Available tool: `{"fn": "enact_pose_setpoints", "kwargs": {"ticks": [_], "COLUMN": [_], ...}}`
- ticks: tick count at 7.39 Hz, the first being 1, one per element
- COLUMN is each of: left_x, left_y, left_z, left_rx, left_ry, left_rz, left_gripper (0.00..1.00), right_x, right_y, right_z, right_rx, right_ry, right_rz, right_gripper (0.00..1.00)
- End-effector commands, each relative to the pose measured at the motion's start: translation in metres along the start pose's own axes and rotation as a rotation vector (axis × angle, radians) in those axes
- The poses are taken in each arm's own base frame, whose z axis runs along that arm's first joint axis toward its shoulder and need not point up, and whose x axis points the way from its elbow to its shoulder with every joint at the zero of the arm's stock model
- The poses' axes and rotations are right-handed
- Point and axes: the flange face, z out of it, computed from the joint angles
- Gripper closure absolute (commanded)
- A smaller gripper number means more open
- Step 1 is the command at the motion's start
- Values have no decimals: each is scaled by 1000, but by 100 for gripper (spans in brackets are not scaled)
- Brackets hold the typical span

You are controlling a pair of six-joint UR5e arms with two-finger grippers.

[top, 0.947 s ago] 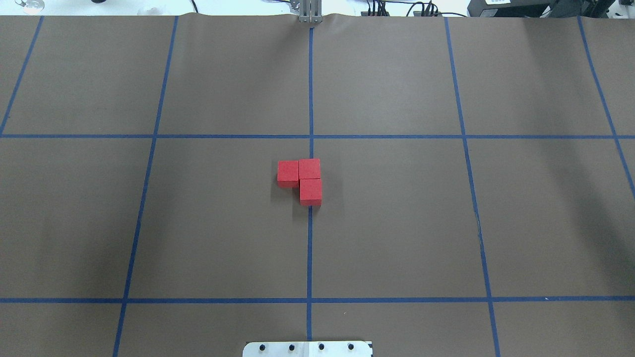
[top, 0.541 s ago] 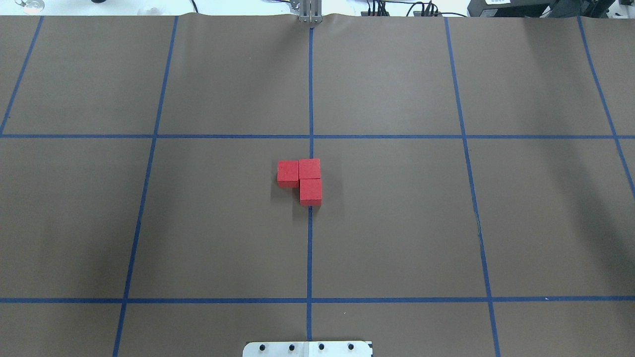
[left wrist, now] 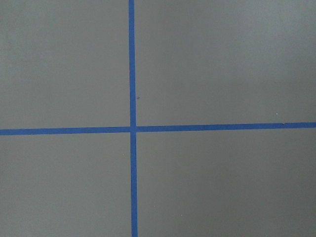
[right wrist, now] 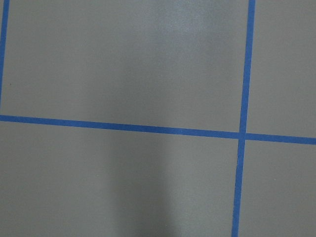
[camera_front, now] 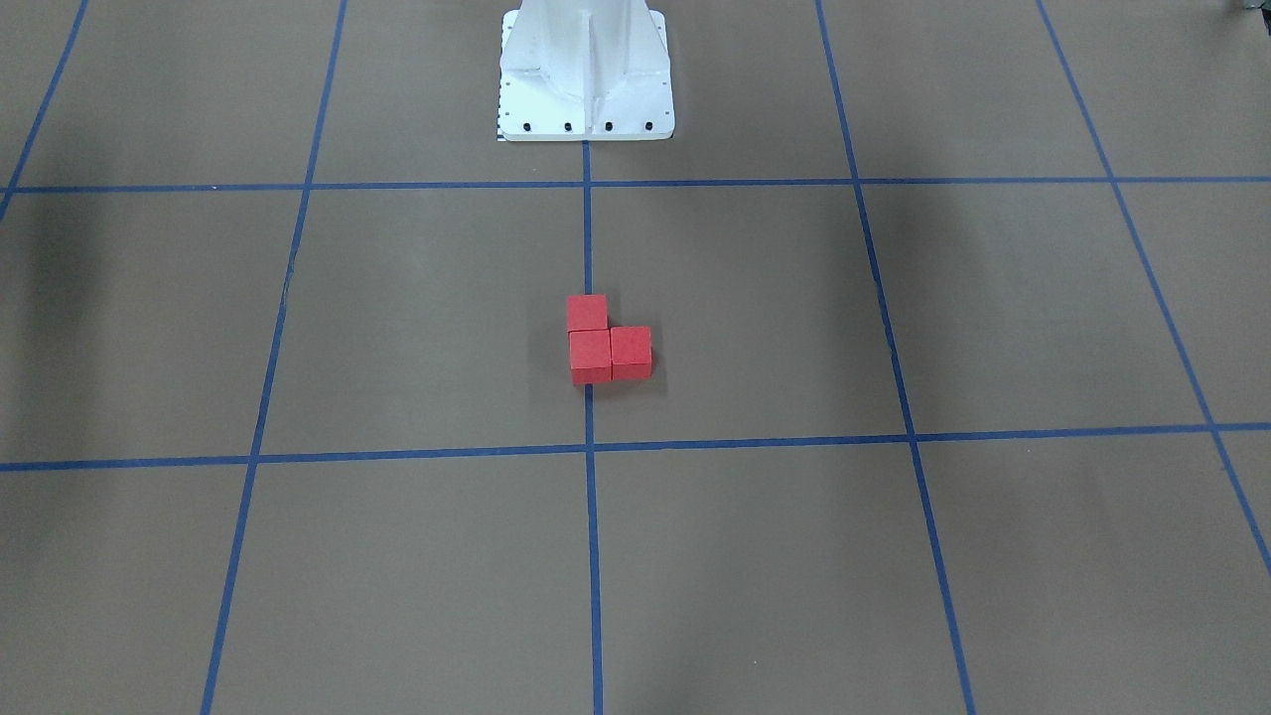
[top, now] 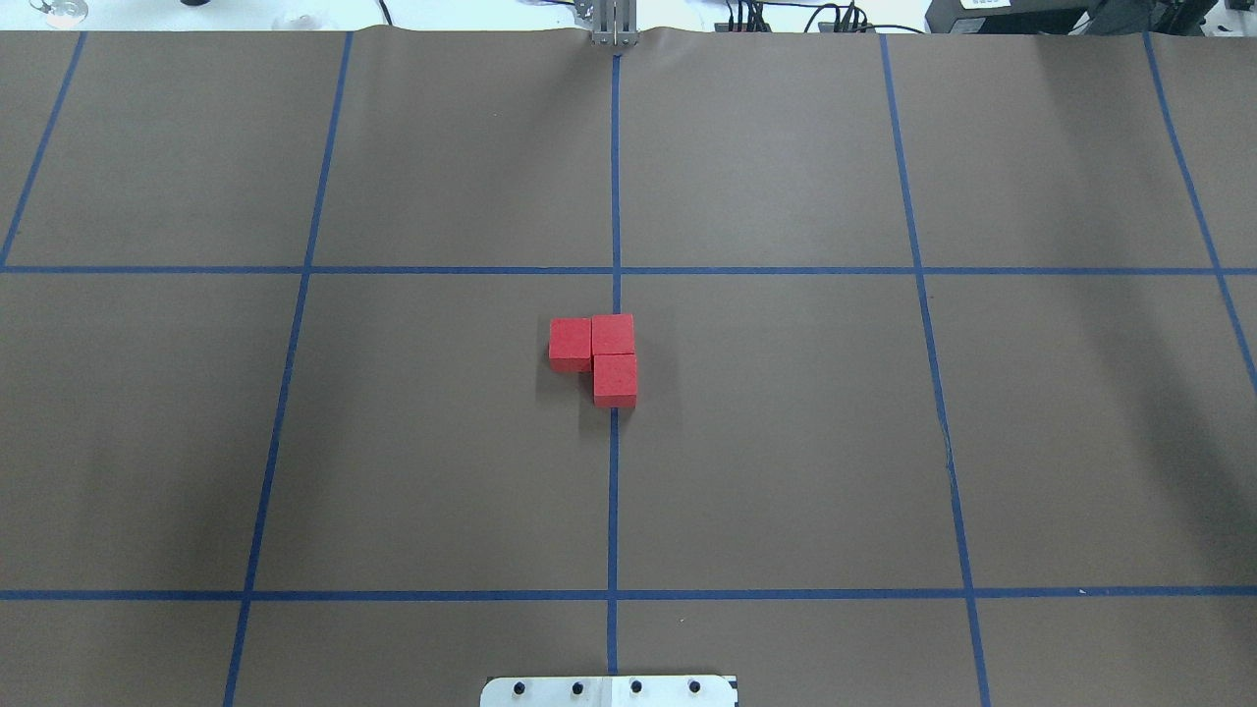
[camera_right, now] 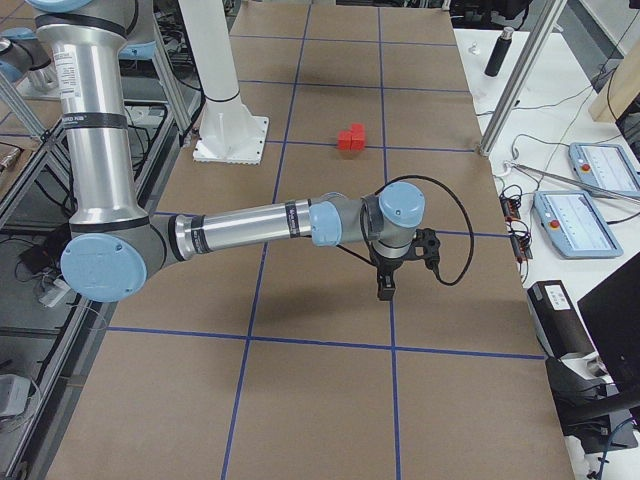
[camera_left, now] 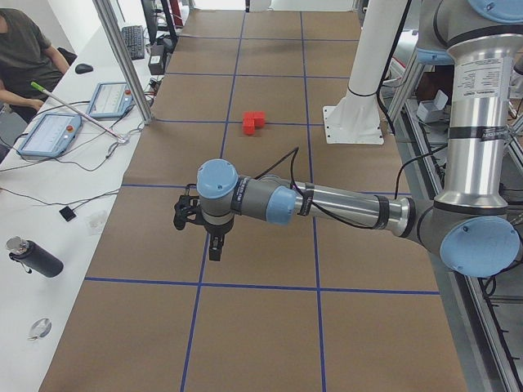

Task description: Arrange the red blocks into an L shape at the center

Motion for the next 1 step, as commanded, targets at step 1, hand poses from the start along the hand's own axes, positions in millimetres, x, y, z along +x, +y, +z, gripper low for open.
{"fn": "enact_pose_setpoints", "kwargs": {"ticks": [1], "left_x": [1], "left_y": [0], "left_z": [-2], "left_rx": [4], "left_ry": [0], "left_rz": [2], "left_gripper": [0], "right_x": [-1], "right_y": [0], "right_z": [-1], "right_rx": [3], "right_ry": [-1], "right_rz": [-4], "right_gripper": [0]}}
